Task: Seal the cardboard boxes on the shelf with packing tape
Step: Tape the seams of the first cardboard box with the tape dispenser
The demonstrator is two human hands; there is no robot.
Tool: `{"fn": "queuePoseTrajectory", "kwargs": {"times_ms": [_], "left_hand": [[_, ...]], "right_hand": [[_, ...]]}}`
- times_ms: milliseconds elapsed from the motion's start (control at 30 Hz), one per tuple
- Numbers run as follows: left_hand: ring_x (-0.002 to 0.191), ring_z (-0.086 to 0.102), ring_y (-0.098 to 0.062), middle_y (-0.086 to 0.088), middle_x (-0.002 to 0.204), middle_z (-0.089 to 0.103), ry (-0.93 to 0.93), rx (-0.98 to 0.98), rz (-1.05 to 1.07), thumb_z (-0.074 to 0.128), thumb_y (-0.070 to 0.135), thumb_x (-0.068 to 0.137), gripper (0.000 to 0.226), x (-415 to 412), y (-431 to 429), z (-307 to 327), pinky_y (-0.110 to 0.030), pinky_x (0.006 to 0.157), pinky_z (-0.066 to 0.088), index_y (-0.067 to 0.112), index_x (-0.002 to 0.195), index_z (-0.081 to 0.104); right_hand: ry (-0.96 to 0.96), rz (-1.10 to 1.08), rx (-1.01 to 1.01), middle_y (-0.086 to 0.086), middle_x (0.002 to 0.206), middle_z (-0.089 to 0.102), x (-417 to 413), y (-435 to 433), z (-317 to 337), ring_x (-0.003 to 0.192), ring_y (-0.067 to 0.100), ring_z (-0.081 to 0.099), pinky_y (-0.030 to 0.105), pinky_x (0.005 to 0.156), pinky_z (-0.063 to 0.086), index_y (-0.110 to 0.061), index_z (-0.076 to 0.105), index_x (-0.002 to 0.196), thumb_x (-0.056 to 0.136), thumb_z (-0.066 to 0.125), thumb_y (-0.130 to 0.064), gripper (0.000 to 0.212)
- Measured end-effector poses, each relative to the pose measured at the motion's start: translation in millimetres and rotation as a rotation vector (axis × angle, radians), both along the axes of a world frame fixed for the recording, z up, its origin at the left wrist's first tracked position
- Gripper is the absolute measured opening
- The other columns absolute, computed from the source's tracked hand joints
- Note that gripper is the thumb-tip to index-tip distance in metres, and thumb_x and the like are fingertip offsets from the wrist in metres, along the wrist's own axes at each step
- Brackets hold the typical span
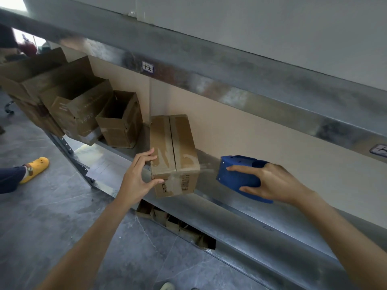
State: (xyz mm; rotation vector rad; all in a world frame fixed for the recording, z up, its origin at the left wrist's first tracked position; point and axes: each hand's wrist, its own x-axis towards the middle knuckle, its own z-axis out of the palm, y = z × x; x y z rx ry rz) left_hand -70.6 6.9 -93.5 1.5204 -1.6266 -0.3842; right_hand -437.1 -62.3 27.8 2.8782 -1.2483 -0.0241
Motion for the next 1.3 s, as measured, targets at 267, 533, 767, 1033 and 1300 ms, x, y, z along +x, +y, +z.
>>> {"fn": "queuePoseTrajectory", "kwargs": {"times_ms": [267, 533, 767, 1033, 1300], "left_hand": [[0.133, 0.038, 0.008, 0.013, 0.147, 0.042, -0.001, 0.006, 0.006, 0.086, 0.035, 0.068, 0.073, 0, 2, 1, -0.028, 0.107, 0.042, 0.02, 0.131, 0.052], [0.133, 0.041, 0.005, 0.023, 0.145, 0.04, 0.008, 0.004, 0.016, 0.089, 0.031, 0.067, 0.074, -2, 1, 1, -0.036, 0.108, 0.045, 0.021, 0.13, 0.053], [0.135, 0.042, 0.0, 0.019, 0.146, 0.043, 0.017, -0.011, 0.018, 0.089, 0.034, 0.067, 0.075, -5, -2, 0, -0.043, 0.108, 0.044, 0.022, 0.131, 0.053], [0.135, 0.042, -0.001, 0.014, 0.147, 0.044, 0.009, -0.02, 0.033, 0.09, 0.032, 0.067, 0.076, -7, -2, 1, -0.036, 0.109, 0.043, 0.021, 0.132, 0.052], [0.135, 0.041, 0.002, 0.015, 0.146, 0.044, 0.015, -0.03, 0.035, 0.09, 0.032, 0.066, 0.076, -6, -3, -1, -0.017, 0.109, 0.036, 0.021, 0.13, 0.052]], "right_hand": [[-0.082, -0.055, 0.021, -0.012, 0.052, 0.039, 21, -14, -26, 0.047, 0.008, 0.037, 0.028, 0.056, 0.039, -0.063, 0.021, 0.14, 0.091, 0.056, -0.052, 0.061], [-0.165, -0.033, -0.088, -0.005, 0.043, 0.044, 57, -8, -51, 0.033, 0.013, 0.031, 0.02, 0.032, 0.029, -0.04, 0.047, 0.137, 0.074, 0.082, -0.036, 0.072], [-0.245, 0.05, -0.295, 0.002, 0.048, 0.05, 71, -16, -76, 0.032, 0.017, 0.035, 0.019, 0.035, 0.019, -0.027, 0.054, 0.134, 0.068, 0.087, -0.021, 0.074], [-0.257, -0.349, 0.203, 0.007, 0.113, 0.068, 63, -42, -103, 0.081, 0.027, 0.065, 0.034, 0.063, 0.053, -0.043, 0.022, 0.151, 0.096, 0.055, -0.039, 0.063], [-0.315, -0.458, 0.435, 0.013, 0.126, 0.063, 44, -61, -138, 0.09, 0.031, 0.065, 0.035, 0.073, 0.052, -0.039, 0.013, 0.154, 0.1, 0.051, -0.026, 0.067]]}}
